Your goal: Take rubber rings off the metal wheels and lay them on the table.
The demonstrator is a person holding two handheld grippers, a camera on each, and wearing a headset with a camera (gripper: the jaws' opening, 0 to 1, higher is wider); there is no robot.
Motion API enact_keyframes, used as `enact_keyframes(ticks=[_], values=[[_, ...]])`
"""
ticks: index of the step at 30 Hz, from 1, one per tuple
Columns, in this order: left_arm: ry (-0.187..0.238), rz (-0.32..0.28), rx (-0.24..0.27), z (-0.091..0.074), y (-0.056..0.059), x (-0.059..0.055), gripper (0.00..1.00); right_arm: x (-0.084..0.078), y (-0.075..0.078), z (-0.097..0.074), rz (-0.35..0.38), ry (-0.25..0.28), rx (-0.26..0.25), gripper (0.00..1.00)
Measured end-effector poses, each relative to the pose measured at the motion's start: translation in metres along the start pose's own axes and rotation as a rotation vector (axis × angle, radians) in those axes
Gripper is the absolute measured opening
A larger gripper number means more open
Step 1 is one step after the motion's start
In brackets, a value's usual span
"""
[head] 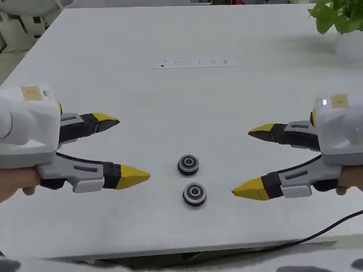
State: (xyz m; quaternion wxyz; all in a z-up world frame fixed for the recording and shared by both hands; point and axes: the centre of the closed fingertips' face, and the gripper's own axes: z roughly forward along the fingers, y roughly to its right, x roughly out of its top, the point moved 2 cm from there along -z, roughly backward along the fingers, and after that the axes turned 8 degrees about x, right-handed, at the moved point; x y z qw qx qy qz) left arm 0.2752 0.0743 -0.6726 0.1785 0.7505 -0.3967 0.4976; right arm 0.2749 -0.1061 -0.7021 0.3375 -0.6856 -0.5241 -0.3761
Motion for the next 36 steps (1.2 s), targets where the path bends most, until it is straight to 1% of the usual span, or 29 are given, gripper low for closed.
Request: enact_keyframes(ticks=[7,12,19,24,36], values=[[-0.005,0.007,-0.018,0.005,0.002,-0.002,0.76,0.002,0.0,0.004,-0.009,0.002,0.011,0.77],[0.005,0.002,-0.032,0.007,0.004,0.0,0.76,0.003,-0.001,0.006,-0.017,0.002,0.023,0.75],[0.005,0.019,-0.043,0.013,0.004,0.001,0.75,0.003,0.002,0.008,-0.015,0.011,0.026,0.74],[0.004,0.044,-0.05,0.018,0.005,0.0,0.74,0.001,0.007,0.01,-0.013,0.017,0.025,0.73],[0.0,0.067,-0.072,0.023,0.009,-0.002,0.73,0.003,0.006,0.016,-0.034,0.018,0.047,0.73]])
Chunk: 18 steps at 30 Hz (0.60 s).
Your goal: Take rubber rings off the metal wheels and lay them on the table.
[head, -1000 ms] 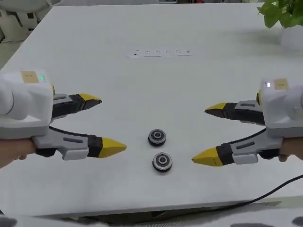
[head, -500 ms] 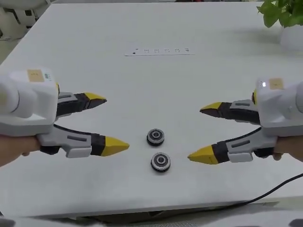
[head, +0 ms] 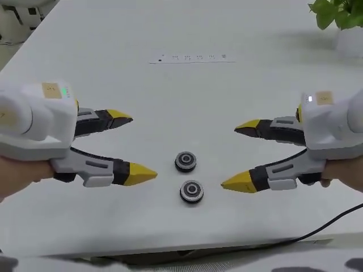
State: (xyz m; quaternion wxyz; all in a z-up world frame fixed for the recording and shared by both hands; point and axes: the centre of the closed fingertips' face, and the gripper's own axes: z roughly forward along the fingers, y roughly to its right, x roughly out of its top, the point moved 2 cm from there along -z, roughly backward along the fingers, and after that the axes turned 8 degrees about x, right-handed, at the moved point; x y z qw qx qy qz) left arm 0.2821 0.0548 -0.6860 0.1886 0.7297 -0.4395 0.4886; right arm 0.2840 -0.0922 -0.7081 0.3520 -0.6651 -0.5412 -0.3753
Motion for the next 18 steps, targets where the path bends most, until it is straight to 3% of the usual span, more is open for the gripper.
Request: enact_keyframes(ticks=[18], values=[[0.0,-0.005,-0.044,0.009,0.009,-0.003,0.72,0.003,-0.002,0.014,0.003,0.039,0.04,0.74]])
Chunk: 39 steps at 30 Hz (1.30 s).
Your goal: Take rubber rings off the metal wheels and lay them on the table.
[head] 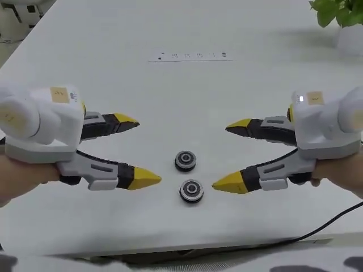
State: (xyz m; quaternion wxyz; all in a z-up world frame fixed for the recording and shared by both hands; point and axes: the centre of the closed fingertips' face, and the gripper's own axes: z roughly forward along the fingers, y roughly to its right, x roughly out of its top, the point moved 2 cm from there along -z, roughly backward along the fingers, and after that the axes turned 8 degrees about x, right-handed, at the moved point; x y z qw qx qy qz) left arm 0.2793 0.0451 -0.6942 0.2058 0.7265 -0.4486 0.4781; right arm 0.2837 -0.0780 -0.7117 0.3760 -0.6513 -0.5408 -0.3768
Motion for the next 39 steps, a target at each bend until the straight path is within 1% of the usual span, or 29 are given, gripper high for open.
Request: enact_keyframes(ticks=[4,10,13,17,22,24,30,35,39], values=[[-0.001,0.003,-0.009,0.003,0.002,-0.001,0.71,-0.003,0.0,0.002,0.007,0.001,0.007,0.73],[0.0,0.004,-0.016,0.006,0.002,-0.001,0.71,-0.011,0.001,0.008,0.01,-0.01,0.016,0.71],[0.001,0.012,-0.03,0.009,0.005,-0.002,0.7,-0.014,0.002,0.01,0.01,-0.012,0.023,0.69],[-0.009,0.016,-0.045,0.014,0.008,-0.005,0.7,-0.019,0.001,0.014,0.004,-0.027,0.034,0.67],[-0.011,0.023,-0.061,0.017,0.012,-0.006,0.69,-0.02,-0.001,0.016,0.005,-0.024,0.044,0.65],[-0.012,0.031,-0.063,0.019,0.012,-0.007,0.68,-0.022,-0.001,0.017,0.001,-0.032,0.045,0.65],[-0.026,0.021,-0.084,0.022,0.017,-0.012,0.67,-0.027,-0.004,0.02,-0.004,-0.037,0.059,0.62],[-0.04,0.018,-0.098,0.025,0.019,-0.018,0.64,-0.032,-0.003,0.023,-0.001,-0.046,0.066,0.59],[-0.043,0.018,-0.109,0.027,0.022,-0.02,0.64,-0.034,-0.004,0.024,0.001,-0.048,0.07,0.56]])
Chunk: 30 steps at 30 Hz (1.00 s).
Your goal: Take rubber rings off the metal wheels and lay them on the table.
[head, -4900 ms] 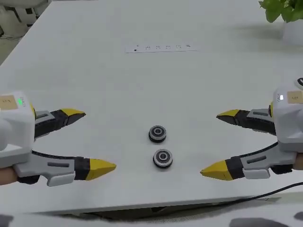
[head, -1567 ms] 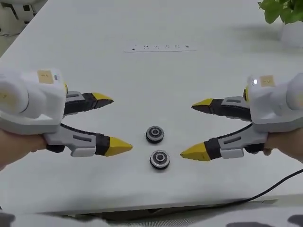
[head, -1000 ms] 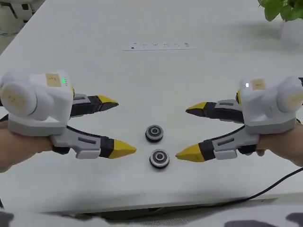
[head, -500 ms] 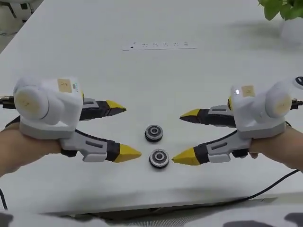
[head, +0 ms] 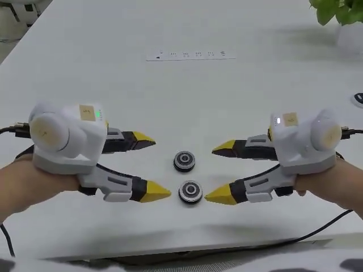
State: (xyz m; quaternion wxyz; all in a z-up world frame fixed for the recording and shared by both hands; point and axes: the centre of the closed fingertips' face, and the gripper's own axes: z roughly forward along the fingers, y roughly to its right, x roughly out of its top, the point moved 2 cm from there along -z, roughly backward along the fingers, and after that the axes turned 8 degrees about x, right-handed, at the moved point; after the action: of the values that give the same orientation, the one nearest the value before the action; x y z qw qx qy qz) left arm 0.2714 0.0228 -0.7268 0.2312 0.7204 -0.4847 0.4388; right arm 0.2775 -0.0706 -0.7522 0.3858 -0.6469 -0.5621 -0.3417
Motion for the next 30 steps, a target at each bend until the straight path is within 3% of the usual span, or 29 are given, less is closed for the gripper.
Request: enact_keyframes(ticks=[30], values=[[-0.002,-0.032,-0.047,0.016,0.008,-0.008,0.5,-0.016,-0.006,0.014,0.001,-0.03,0.039,0.44]])
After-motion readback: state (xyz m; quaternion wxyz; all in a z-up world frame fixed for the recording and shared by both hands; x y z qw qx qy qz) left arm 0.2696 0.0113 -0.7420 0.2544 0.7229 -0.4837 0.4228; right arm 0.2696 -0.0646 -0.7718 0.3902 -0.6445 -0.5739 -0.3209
